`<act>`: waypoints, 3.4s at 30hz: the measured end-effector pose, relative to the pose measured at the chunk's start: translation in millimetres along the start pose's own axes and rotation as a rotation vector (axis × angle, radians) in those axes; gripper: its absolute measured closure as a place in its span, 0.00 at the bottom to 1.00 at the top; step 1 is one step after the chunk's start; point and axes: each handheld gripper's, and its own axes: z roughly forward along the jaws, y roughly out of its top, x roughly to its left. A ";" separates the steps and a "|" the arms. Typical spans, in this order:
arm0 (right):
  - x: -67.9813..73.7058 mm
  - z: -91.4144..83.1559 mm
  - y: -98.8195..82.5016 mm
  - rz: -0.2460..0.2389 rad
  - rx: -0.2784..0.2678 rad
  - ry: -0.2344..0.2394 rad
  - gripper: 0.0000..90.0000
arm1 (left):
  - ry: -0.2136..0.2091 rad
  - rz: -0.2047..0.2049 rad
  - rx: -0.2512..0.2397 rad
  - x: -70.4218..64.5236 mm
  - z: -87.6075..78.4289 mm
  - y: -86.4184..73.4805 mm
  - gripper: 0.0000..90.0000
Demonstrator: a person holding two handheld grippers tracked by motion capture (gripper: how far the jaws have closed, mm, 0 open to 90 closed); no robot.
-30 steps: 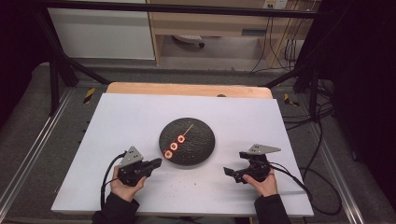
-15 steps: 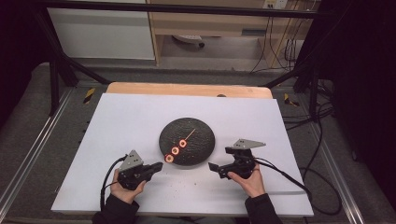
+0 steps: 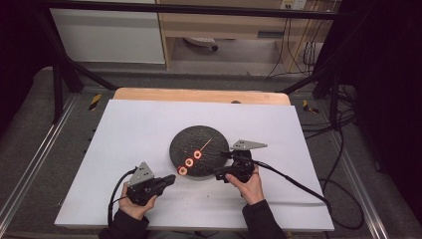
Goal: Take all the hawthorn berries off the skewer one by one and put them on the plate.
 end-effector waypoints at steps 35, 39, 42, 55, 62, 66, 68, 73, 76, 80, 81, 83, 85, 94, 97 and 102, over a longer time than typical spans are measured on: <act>-4.2 27.2 10.1 0.153 -0.055 0.165 0.67 | -0.020 0.031 -0.031 -9.0 -1.0 1.8 0.98; -4.2 27.5 10.3 0.164 -0.054 0.184 0.69 | -0.020 0.033 -0.038 -9.2 -1.2 1.8 0.98; -3.9 26.0 11.1 0.166 -0.051 0.181 0.69 | -0.022 0.035 -0.040 -9.5 -1.0 1.7 0.98; -8.8 11.4 25.9 0.155 -0.093 0.143 0.69 | -0.027 0.042 -0.064 -10.1 -5.9 2.9 0.98; -15.7 -3.5 40.0 0.144 -0.120 0.113 0.69 | -0.035 0.047 -0.074 -11.8 -7.6 3.6 0.98; -20.8 -12.1 48.4 0.137 -0.134 0.091 0.69 | -0.037 0.047 -0.079 -12.4 -9.0 3.8 0.98; -23.5 -16.9 53.0 0.135 -0.146 0.081 0.69 | -0.036 0.046 -0.082 -12.3 -9.8 4.0 0.98; -31.1 -28.7 63.1 0.132 -0.164 0.052 0.69 | -0.033 0.042 -0.083 -11.2 -10.9 3.7 0.98; -35.3 -34.4 68.0 0.133 -0.184 0.024 0.69 | -0.028 0.042 -0.083 -10.1 -11.8 3.6 0.98; -38.9 -32.1 68.4 0.129 -0.172 0.000 0.69 | -0.018 0.036 -0.086 -7.8 -13.3 3.6 0.98; -39.4 -30.3 67.6 0.129 -0.165 -0.002 0.69 | -0.016 0.033 -0.086 -6.9 -13.7 3.5 0.98; -40.1 -25.2 65.5 0.129 -0.150 -0.010 0.69 | -0.013 0.026 -0.089 -5.3 -14.2 3.6 0.98; -40.4 -18.6 62.6 0.132 -0.137 -0.014 0.69 | -0.010 0.022 -0.093 -4.1 -15.0 3.7 0.98; -39.0 22.5 43.2 0.131 -0.054 -0.034 0.69 | 0.007 0.007 -0.096 1.3 -16.8 3.6 0.98; -40.2 34.9 36.6 0.132 -0.027 -0.044 0.69 | 0.008 0.004 -0.095 2.3 -16.6 3.4 0.98; -44.3 51.1 25.0 0.147 0.013 -0.061 0.69 | 0.012 0.001 -0.094 2.9 -16.1 3.2 0.98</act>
